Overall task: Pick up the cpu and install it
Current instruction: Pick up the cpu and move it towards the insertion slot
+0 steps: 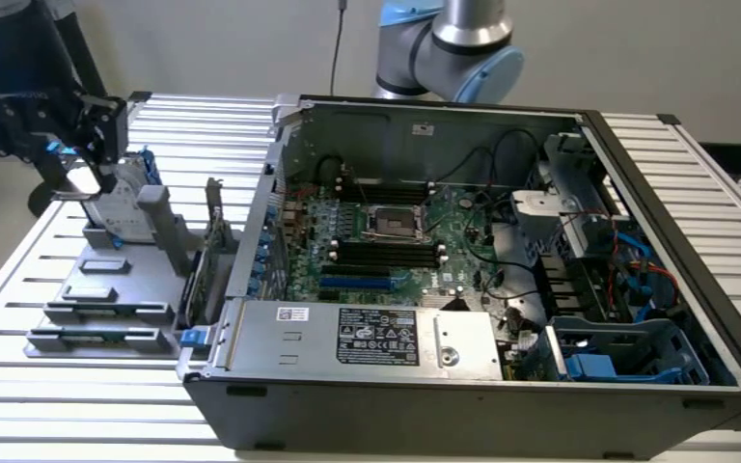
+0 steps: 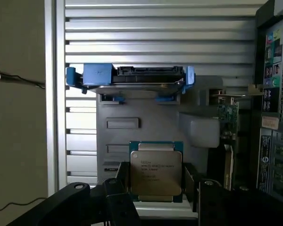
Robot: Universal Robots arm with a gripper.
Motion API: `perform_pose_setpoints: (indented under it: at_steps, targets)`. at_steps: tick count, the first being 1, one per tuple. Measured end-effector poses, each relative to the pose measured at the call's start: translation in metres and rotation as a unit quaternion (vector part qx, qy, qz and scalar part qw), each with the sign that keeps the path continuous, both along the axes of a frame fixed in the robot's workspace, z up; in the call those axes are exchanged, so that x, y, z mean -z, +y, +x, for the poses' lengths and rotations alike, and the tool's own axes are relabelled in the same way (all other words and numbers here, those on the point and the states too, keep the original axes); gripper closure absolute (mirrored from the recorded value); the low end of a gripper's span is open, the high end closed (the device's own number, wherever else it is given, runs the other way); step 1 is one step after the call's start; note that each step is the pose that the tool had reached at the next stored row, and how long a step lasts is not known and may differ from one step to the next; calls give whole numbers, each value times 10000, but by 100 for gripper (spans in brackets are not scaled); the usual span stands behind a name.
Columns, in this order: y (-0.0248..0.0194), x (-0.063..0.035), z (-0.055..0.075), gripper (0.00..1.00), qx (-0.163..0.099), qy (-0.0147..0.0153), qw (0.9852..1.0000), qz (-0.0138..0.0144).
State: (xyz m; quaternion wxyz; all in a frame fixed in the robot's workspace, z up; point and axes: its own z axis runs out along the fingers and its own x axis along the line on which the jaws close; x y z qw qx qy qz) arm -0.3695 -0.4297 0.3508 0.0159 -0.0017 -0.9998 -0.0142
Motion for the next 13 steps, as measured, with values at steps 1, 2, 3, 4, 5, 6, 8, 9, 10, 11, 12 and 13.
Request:
perform_pose_setpoints:
  at_steps: [1,2,3,4,5,6,8,9,10,11,12,13]
  targets:
    - [0,-46,45,45,0,4,10000,0]
    - [-1,-91,90,45,-1,8,10000,0]
    - [0,-136,135,45,-1,11,10000,2]
    - [0,-179,180,45,-1,14,10000,4]
    - [0,-224,225,45,-2,18,10000,5]
    - [0,-270,271,45,-2,23,10000,8]
    - [0,-352,363,45,-2,33,10000,13]
    - [0,-380,408,45,-2,34,10000,16]
    - [0,-404,455,45,-2,37,10000,18]
    - [0,-420,500,45,-2,38,10000,19]
    - [0,-432,545,45,-2,39,10000,21]
    - [0,-441,590,45,-2,39,10000,22]
